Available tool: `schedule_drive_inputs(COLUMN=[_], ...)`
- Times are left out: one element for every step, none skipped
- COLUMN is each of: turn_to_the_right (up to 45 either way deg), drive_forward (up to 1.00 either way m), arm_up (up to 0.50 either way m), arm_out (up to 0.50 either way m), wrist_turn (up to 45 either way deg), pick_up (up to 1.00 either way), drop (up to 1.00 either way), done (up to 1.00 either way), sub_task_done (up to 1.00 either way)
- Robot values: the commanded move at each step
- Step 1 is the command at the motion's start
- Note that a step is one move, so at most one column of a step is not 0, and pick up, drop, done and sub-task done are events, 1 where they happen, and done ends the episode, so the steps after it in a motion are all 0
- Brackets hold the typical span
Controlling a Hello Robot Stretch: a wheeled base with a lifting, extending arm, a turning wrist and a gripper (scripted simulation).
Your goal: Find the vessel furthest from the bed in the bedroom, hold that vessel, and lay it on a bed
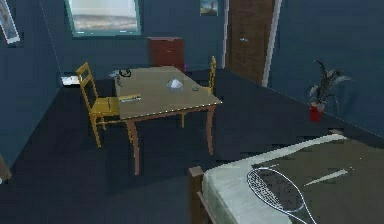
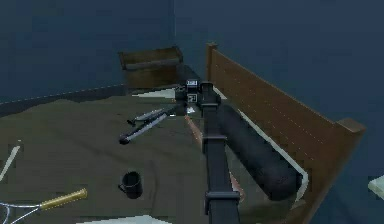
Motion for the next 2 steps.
schedule_drive_inputs(turn_to_the_right=[0.0, 0.0], drive_forward=[0.0, 0.0], arm_up=[0.0, 0.0], arm_out=[-0.08, 0.0], wrist_turn=[0.0, 0.0], pick_up=[0.0, 0.0], drop=[0.0, 0.0], done=[0.0, 1.0], sub_task_done=[0.0, 0.0])
